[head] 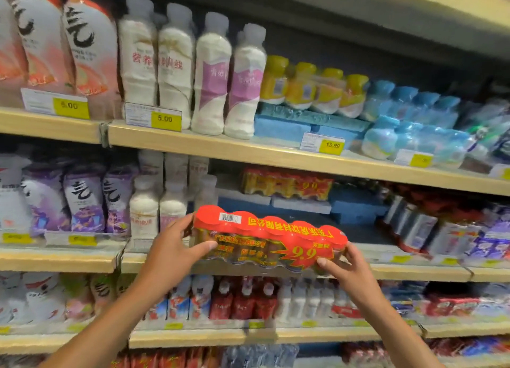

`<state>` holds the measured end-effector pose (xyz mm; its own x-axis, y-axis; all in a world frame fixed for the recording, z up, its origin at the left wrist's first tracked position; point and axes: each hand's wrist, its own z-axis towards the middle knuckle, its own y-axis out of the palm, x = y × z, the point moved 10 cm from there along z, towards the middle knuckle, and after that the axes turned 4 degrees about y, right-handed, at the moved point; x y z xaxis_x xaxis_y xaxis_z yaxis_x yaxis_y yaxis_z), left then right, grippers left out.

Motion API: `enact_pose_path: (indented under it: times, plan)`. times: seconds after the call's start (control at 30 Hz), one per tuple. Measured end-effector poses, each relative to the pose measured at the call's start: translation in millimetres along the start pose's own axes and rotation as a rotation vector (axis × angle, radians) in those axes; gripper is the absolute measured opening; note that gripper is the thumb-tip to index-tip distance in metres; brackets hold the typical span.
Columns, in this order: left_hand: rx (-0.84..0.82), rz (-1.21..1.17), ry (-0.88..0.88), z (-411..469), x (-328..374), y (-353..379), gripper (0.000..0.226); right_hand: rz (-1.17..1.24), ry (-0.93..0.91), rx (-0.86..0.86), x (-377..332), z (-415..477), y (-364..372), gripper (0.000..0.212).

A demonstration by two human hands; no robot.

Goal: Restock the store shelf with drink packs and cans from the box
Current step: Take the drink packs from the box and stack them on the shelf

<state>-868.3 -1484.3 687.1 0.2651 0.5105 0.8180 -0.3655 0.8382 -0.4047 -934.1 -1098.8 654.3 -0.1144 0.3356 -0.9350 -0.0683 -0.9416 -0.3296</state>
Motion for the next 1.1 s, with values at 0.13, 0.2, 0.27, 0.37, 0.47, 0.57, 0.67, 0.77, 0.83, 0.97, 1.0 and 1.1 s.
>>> enact_pose_path:
  times: [0.13, 0.2, 0.27, 0.37, 0.47, 0.57, 0.67, 0.77, 0.83, 0.97, 1.0, 1.1]
  plan:
    - [0.019, 0.022, -0.009, 33, 10, 36, 0.052, -0.148, -0.054, 0.02, 2, 49, -28, 0.055]
    - [0.02, 0.029, -0.053, 46, 5, 56, 0.052, -0.21, -0.073, 0.024, 6, 72, -37, 0.061]
    - [0.011, 0.058, -0.104, 58, -5, 74, 0.048, -0.279, -0.074, 0.027, 13, 91, -45, 0.063]
    - [0.011, 0.118, -0.166, 69, -12, 94, 0.036, -0.382, -0.057, 0.026, 16, 113, -54, 0.053]
    - [0.023, 0.177, -0.197, 74, -11, 107, 0.032, -0.435, -0.054, 0.018, 18, 132, -58, 0.045]
    - [0.014, 0.259, -0.237, 82, -11, 113, 0.031, -0.522, -0.053, -0.01, 23, 148, -53, 0.045]
    - [-0.024, 0.317, -0.303, 86, -20, 123, 0.029, -0.602, 0.023, -0.048, 37, 159, -46, 0.038]
    - [-0.06, 0.37, -0.348, 94, -31, 127, 0.03, -0.623, 0.043, -0.033, 39, 165, -45, 0.047]
    - [-0.124, 0.463, -0.368, 103, -36, 128, 0.034, -0.653, 0.054, -0.03, 39, 172, -44, 0.051]
    - [-0.243, 0.617, -0.452, 117, -47, 140, 0.046, -0.733, 0.047, -0.06, 42, 183, -37, 0.046]
    - [-0.255, 0.631, -0.48, 120, -52, 143, 0.051, -0.718, 0.038, -0.052, 42, 187, -37, 0.05]
    - [-0.267, 0.617, -0.511, 135, -68, 151, 0.066, -0.65, 0.009, -0.04, 39, 200, -33, 0.06]
